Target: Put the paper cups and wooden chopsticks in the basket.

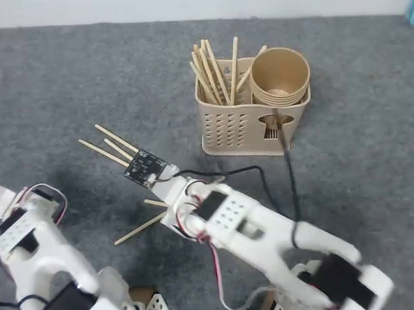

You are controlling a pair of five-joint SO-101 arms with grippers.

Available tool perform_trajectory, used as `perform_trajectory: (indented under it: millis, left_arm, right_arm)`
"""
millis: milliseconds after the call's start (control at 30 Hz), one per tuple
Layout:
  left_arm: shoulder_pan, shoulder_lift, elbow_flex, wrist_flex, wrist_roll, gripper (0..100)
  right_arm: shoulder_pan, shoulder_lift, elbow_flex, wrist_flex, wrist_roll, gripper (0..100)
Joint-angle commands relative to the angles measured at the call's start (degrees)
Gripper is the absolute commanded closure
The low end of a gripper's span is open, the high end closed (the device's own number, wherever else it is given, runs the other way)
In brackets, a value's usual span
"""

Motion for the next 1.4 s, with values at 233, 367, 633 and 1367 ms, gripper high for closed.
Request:
perform_trajectory:
  millis: [233, 367, 633, 1367]
  left_arm:
    - [0.2, -0.2, -1.6, -1.1, -0.4, 89]
    - [0.2, -0.2, -1.6, -1.1, -0.4, 89]
    - [0.2, -0.2, -1.6, -1.2, -0.4, 89]
    - [0.4, -0.1, -1.6, -1.2, -0.4, 89]
  right_arm:
    - [-0.1, 16.5, -15.8, -0.9, 4.0, 90.9]
    - [0.4, 18.6, -16.6, -0.8, 4.2, 98.9]
    - [0.8, 9.0, -16.5, 5.8, 3.9, 99.1]
    - [1.1, -49.4, 8.0, 6.9, -5.4, 99.1]
